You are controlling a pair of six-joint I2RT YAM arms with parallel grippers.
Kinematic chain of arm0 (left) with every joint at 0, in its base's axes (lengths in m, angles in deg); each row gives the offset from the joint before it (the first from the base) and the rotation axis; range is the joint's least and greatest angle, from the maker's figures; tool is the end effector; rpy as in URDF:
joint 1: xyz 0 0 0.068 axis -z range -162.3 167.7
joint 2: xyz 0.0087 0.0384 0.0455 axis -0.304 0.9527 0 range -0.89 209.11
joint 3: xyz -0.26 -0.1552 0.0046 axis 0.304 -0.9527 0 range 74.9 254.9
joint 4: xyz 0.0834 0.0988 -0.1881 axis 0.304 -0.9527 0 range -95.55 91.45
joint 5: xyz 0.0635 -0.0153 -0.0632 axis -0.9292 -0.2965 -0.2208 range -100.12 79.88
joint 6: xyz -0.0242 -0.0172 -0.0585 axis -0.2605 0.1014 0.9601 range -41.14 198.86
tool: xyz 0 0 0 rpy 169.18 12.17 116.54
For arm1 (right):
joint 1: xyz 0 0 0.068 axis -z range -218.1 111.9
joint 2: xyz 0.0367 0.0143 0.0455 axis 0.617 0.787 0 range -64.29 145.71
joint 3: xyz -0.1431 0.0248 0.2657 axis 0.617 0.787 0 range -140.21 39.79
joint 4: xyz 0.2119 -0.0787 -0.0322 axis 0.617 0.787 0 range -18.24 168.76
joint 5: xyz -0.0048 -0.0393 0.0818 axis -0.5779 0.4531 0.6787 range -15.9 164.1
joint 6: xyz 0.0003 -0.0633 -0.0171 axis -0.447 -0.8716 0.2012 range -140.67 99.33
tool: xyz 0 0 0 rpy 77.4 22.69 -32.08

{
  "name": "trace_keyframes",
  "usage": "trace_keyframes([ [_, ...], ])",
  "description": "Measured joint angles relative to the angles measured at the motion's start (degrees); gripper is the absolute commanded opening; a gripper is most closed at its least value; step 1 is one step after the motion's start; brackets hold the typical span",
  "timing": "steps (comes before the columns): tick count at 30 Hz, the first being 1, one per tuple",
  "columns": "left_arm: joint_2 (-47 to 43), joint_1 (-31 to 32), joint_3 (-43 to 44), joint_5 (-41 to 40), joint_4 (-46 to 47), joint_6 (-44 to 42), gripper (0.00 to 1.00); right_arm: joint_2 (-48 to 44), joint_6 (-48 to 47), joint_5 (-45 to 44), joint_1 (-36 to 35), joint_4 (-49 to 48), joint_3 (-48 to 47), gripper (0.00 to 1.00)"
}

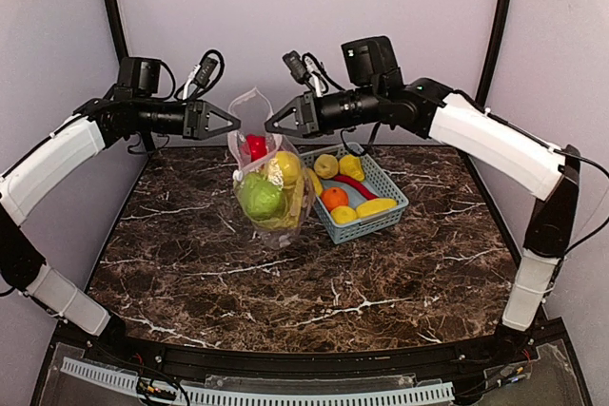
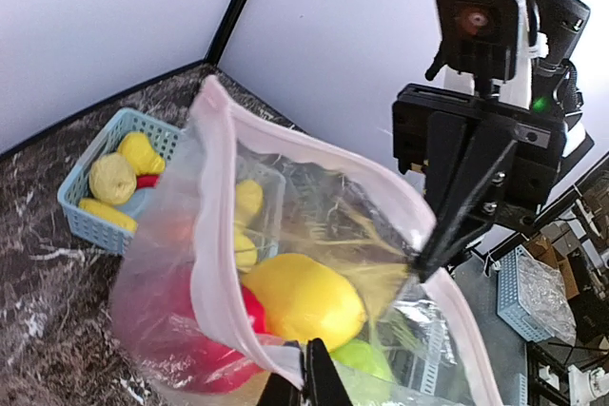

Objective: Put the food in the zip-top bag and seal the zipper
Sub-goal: Pass from the left arm to the right, then pass from the right arm to the left

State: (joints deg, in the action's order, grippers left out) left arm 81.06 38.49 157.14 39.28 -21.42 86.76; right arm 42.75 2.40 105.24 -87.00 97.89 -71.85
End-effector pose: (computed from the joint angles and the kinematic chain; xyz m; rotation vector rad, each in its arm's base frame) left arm 0.2544 -0.1385 0.4252 0.7969 1.8319 -1.1668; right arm 0.2561 0.3342 0.4287 -0.8599 1.9631 1.3166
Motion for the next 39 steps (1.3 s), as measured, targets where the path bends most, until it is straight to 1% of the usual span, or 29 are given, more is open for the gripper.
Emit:
trace_keyframes([
  [1,0.0,0.0,1.73,0.72,-0.15,0.28,0.12,-1.73,0.39,0.24,-0.55,-1.25,0.59,0.0],
  [2,-0.04,0.0,2.64,1.18,0.0,0.72,0.18,-3.8,1.11,0.33,-1.11,-3.23,1.81,0.0],
  [3,-0.13,0.0,3.32,1.64,0.39,1.53,0.21,-5.49,1.68,0.13,-1.55,-4.72,2.99,0.0],
  [4,-0.24,0.0,3.65,2.27,0.98,2.43,0.28,-7.34,2.45,-0.48,-2.1,-6.54,4.55,0.0],
  [5,-0.31,0.0,3.69,2.58,1.55,3.5,0.33,-8.74,3.08,-1.55,-2.58,-7.89,5.84,0.0],
  [6,-0.31,0.0,3.65,2.82,2.21,4.52,0.43,-9.68,3.72,-3.08,-3.06,-9.07,6.93,0.0],
  [7,-0.31,0.0,3.48,2.89,2.67,5.25,0.49,-10.29,4.31,-4.68,-3.52,-10.19,7.98,0.0],
  [8,-0.35,0.0,3.1,2.71,3.28,5.55,0.59,-10.62,5.09,-6.93,-4.02,-11.21,9.09,0.0],
  [9,-0.72,0.0,2.16,1.95,4.11,6.23,0.63,-10.67,6.12,-9.53,-4.48,-11.98,10.34,0.0],
  [10,-1.33,0.0,0.92,1.03,4.9,6.36,0.7,-10.54,6.8,-11.89,-4.87,-12.44,11.32,0.0],
  [13,-4.92,0.0,-4.22,-3.43,5.53,6.03,0.81,-9.57,9.55,-19.85,-6.23,-12.59,14.43,0.0],
  [17,-13.49,0.0,-12.26,-10.82,5.35,4.57,0.89,-7.17,12.68,-27.93,-7.89,-13.0,15.78,0.0],
  [20,-21.07,0.0,-18.1,-15.02,5.35,3.76,0.91,-5.27,14.4,-31.91,-8.5,-15.17,15.87,0.0],
  [23,-27.93,0.0,-25.2,-16.15,5.57,3.89,0.93,-4.68,15.3,-33.59,-8.66,-17.0,15.87,0.0],
  [25,-31.1,0.02,-29.66,-16.0,5.64,4.46,0.95,-4.39,15.69,-34.23,-8.66,-17.64,15.82,0.0],
  [29,-34.71,0.11,-36.33,-15.69,5.44,5.86,0.96,-3.26,16.26,-34.84,-8.66,-18.51,15.08,0.0],
  [31,-35.36,0.11,-37.79,-15.37,5.84,6.8,0.94,-2.95,16.48,-35.06,-8.7,-18.84,14.91,0.0],
  [35,-35.41,1.11,-39.36,-14.91,9.05,8.98,0.85,-2.91,16.68,-35.28,-8.7,-18.88,14.91,0.0],
  [39,-34.03,3.82,-39.56,-15.76,12.39,9.97,0.78,-2.91,16.68,-35.3,-8.7,-18.88,14.91,0.0],
])
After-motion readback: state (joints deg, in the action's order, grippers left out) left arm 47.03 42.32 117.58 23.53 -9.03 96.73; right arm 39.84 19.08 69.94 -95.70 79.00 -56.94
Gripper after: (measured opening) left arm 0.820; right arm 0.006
